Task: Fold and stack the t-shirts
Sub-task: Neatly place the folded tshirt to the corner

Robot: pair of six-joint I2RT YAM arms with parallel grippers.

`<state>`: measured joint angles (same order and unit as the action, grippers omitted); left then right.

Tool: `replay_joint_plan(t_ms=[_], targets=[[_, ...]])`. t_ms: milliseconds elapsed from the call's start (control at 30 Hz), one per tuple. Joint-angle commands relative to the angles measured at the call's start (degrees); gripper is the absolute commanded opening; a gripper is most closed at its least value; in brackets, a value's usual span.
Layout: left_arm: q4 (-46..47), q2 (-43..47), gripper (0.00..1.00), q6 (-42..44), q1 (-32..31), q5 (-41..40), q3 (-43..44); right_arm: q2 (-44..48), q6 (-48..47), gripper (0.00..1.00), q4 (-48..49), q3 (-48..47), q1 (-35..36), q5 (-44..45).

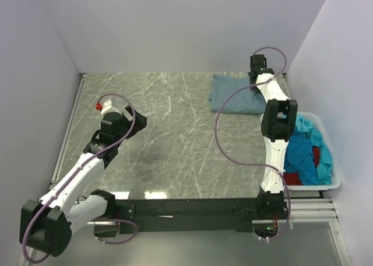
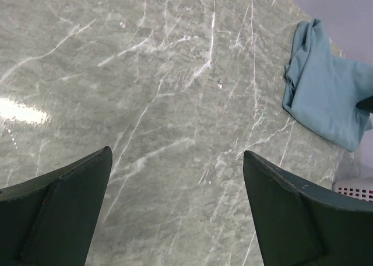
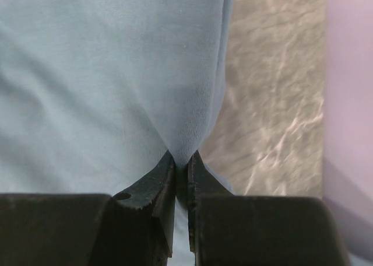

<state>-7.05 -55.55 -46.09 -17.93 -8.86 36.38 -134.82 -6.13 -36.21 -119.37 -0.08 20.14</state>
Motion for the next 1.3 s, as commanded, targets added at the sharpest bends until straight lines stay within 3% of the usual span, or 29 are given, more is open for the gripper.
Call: replay_joint_plan(t_ms=[0, 367, 567, 633, 667, 700, 767, 800, 967, 1267], targets=[[3.01, -1.57, 0.99, 1.79, 0.18, -0.28, 3.87, -1.05, -4.58, 0.00, 4.47, -4.81, -2.82, 2.53], [6.61, -9.84, 0.99, 1.79, 0.27, 2.62, 6.33, -6.77, -10.47, 0.00, 15.62, -9.12, -5.90, 6.49], [6.26, -11.95, 0.99, 1.79, 0.35, 0.34, 8.18, -8.00, -12.24, 0.00, 17.83, -10.27, -7.21, 8.78], [6.52, -12.04, 0.99, 1.88, 0.36, 0.25, 8.53, -7.73, -12.24, 0.13, 18.19, -10.27, -7.39, 8.69], [6.61, -12.04, 0.99, 1.96, 0.36, 0.25, 8.88, -7.65, -12.33, 0.28, 18.71, -10.27, -7.39, 8.69], [6.61, -12.13, 0.99, 1.96, 0.36, 0.16, 8.97, -7.39, -12.41, 0.55, 18.98, -10.27, -7.39, 8.60], [6.61, -12.13, 1.00, 2.23, 0.36, 0.16, 9.41, -7.03, -12.07, 0.70, 19.77, -10.35, -7.39, 9.03], [6.35, -12.13, 0.99, 2.23, 0.36, -0.10, 9.32, -6.42, -11.19, 0.83, 19.77, -10.35, -7.48, 9.82], [5.55, -11.08, 1.00, 2.84, 0.36, -0.54, 9.67, -0.80, -6.62, 0.87, 18.98, -7.03, -7.05, 7.90], [4.42, -0.53, 0.99, 2.14, 0.36, -3.26, 6.08, 22.57, 2.87, 0.89, 22.32, 14.50, -0.20, 6.13]])
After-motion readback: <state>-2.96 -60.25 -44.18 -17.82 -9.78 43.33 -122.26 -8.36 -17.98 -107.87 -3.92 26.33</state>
